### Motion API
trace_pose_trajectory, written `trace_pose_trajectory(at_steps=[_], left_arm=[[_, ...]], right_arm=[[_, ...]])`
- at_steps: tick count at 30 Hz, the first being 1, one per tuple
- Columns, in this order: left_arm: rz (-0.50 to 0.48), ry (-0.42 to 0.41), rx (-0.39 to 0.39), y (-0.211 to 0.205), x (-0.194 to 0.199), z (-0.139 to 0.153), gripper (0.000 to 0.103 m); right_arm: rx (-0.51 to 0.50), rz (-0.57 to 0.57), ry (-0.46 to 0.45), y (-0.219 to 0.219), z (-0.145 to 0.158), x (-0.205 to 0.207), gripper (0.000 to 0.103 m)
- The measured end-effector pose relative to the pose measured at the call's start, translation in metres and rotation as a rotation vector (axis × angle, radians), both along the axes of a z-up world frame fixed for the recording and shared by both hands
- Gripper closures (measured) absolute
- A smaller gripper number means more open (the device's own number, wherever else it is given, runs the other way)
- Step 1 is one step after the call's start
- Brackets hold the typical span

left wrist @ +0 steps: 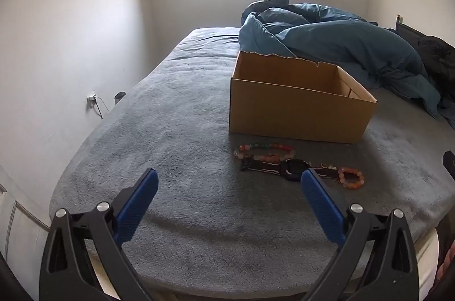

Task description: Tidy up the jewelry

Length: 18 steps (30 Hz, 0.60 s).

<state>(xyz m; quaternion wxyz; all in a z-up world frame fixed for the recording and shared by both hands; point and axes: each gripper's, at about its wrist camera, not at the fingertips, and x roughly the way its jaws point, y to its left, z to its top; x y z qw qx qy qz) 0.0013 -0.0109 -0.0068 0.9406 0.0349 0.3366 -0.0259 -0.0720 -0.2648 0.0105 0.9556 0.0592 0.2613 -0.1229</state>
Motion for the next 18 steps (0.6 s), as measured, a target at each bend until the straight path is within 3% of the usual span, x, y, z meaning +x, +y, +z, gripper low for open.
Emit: trace_pose_trajectory(at_steps=[18], left_arm=[[-0.031, 0.006, 0.001, -0.0105, -0.0036, 0.0011, 0.005]], right_arm=[[0.001, -0.007, 0.000, -0.0032, -0.0050, -0.0022, 0.007]])
